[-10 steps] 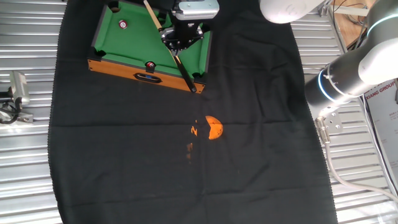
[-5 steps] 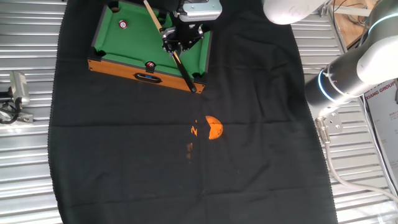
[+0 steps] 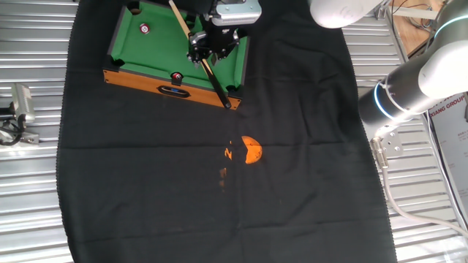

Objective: Hit the pool ball

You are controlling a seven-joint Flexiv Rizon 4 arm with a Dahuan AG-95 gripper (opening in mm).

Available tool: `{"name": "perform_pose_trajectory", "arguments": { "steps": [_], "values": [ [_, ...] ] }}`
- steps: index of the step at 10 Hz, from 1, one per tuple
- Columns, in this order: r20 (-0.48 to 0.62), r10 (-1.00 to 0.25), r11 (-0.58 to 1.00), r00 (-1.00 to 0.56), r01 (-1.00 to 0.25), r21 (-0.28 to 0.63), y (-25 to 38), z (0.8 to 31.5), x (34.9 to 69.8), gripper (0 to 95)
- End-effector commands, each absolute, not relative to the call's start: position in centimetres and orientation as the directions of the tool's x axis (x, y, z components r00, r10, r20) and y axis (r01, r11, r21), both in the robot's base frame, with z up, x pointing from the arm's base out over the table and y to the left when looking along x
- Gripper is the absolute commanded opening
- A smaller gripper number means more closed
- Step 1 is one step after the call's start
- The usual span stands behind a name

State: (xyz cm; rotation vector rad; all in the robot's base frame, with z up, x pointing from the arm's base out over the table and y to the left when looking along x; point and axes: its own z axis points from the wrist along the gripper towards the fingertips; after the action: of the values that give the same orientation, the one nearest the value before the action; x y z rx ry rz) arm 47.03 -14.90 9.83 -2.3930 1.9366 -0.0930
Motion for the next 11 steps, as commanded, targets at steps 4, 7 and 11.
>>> {"name": "perform_pose_trajectory", "arguments": {
  "steps": [4, 7, 11],
  "values": [
    [0.024, -0.981, -0.191, 0.190, -0.979, -0.075, -14.9, 9.5, 46.6, 38.0],
    [0.026, -0.983, -0.184, 0.182, -0.980, -0.079, -14.8, 9.2, 45.8, 38.0],
    [0.023, -0.984, -0.178, 0.176, -0.981, -0.083, -14.8, 9.2, 45.8, 38.0]
  ]
}}
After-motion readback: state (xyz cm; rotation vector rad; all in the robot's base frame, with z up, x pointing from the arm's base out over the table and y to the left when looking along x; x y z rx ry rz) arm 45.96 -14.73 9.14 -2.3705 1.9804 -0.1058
